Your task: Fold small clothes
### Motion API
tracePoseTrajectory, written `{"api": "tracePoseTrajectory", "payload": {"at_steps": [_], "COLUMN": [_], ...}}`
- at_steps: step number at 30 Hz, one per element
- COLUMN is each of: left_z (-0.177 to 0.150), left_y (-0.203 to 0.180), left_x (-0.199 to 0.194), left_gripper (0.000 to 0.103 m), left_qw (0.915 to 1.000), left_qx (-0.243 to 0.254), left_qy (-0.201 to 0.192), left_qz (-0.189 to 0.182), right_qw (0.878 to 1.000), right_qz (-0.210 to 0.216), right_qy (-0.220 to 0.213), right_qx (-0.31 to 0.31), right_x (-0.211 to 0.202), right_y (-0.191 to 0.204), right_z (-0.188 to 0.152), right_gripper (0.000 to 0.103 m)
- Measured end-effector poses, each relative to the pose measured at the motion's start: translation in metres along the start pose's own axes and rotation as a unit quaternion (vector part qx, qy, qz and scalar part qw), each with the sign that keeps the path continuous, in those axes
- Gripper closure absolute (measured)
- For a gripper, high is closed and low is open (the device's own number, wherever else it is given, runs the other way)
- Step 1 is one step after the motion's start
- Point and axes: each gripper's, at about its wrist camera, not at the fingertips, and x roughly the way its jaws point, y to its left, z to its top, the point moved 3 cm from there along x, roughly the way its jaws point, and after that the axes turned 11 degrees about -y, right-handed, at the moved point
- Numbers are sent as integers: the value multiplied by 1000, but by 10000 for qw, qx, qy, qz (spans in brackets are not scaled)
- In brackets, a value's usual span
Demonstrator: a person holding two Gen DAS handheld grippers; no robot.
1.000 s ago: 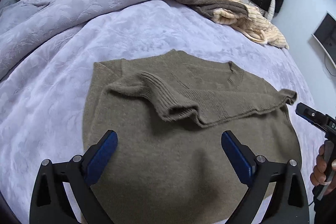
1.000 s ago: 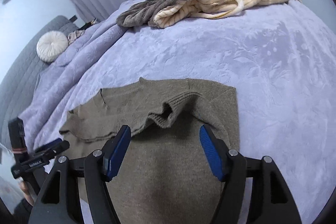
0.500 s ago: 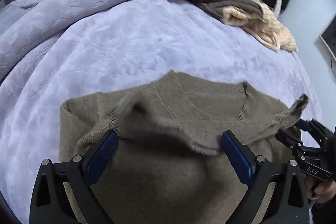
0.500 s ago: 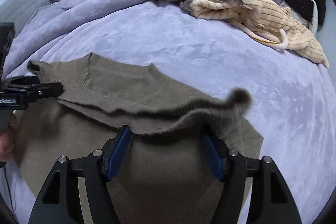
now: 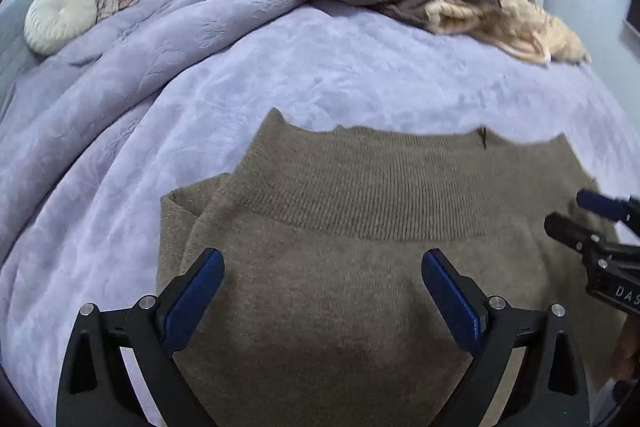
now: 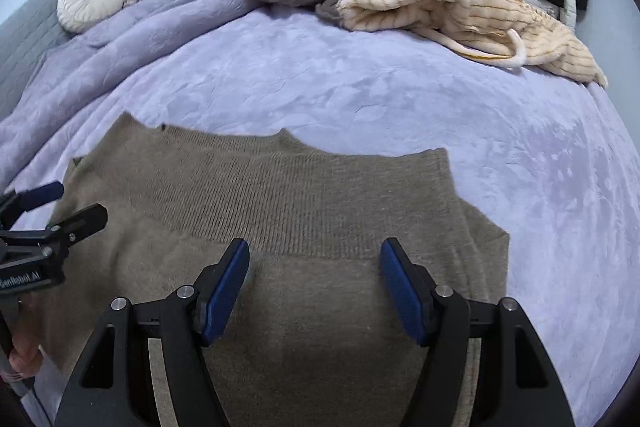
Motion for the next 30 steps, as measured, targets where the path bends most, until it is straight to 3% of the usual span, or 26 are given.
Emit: {"api": "tracePoseTrajectory", "payload": {"at_steps": [3, 7, 10, 12, 14, 17, 20, 26, 30], "left_z": [-14, -19, -17, -22, -34, -59, -87, -108, -122], "left_y": [11, 38, 37, 26, 13, -2, 5, 35, 40], "left_x": [19, 21, -3, -32, -55, -71, -65, -77, -82], "left_gripper": [4, 4, 4, 4, 4, 4, 4, 3, 3], "left_qw": [9989, 9992, 9995, 9997, 9993, 9994, 10000, 9967, 9966], "left_qx": [185, -187, -114, -213, -146, 75, 15, -761, -752], "left_qy": [267, 352, 201, -23, -212, -263, 26, 141, 272], "left_qz": [327, -10, 200, -144, -282, -217, -28, -254, -190], "right_qw": [9993, 9969, 9953, 9955, 9981, 9997, 9990, 9996, 9982], "right_qz": [-255, -724, -652, -741, -385, -30, -51, -283, -540], "right_qy": [162, 219, 193, -48, -277, -244, -99, -4, 67], "right_qx": [-227, 211, 683, 594, 402, 27, -422, 51, 272], "right_x": [9, 9, -8, -32, -58, -80, -81, -88, -99], "right_y": [-3, -49, -67, -56, -31, 10, 38, 4, -26], "right_z": [-11, -18, -18, -19, -27, -56, -85, -109, -113], "right_gripper": [31, 32, 34, 32, 32, 31, 31, 31, 31]}}
